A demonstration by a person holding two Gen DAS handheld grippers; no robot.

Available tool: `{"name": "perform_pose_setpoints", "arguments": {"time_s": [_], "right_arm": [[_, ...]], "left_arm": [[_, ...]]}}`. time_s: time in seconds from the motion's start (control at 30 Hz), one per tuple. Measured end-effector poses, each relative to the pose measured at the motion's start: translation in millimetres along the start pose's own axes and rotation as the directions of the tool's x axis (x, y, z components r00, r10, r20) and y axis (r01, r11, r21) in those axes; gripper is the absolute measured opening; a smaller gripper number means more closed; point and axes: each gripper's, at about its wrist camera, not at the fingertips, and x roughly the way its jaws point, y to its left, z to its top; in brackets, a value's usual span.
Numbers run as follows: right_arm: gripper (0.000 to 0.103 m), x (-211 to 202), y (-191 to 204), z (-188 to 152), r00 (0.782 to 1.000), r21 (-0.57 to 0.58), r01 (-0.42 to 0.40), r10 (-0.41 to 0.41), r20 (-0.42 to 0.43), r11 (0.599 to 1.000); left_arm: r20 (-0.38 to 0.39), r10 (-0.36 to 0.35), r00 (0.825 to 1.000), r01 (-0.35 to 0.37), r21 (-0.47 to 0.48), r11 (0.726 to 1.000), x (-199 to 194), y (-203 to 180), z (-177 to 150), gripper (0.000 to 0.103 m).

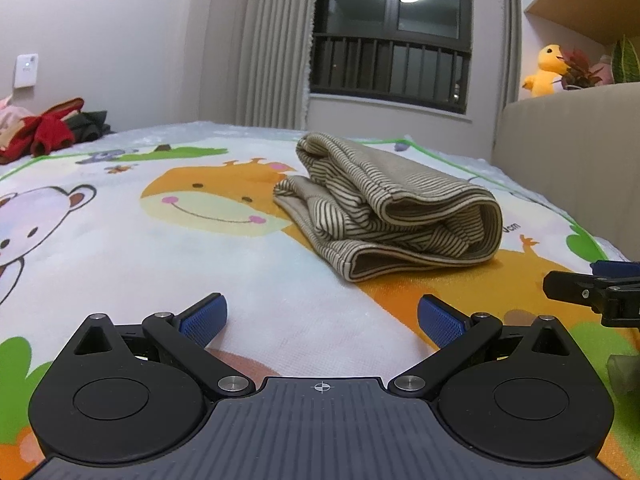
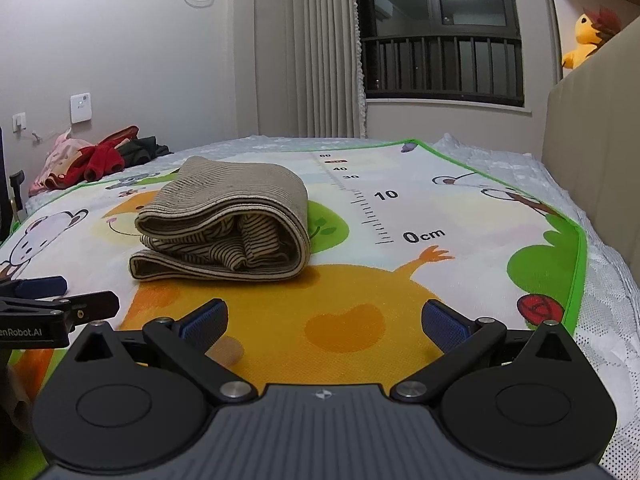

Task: Fold clothes

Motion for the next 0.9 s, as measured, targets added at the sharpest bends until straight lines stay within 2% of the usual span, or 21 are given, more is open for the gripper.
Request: {"name": "perform_pose_setpoints", "arguments": {"time_s": [0.27,0.9], "right_arm": [[0.103,-0.4,-2.7,-0.2,1.000,0.024,-0.004,0.004,0.000,1.000],[0.103,-1.4,-6.0,-0.5,1.000,0.047,0.014,-0.014,0.004,0.999]], "left_arm": [[-0.012,0.019,1.000,-0.018,0.021,1.000,2.5,-4.3,-0.4,0.103],[-0.011,0.009,1.000,-0.008,0.011,1.000,1.2,-1.8,-0.2,0.103]]}}
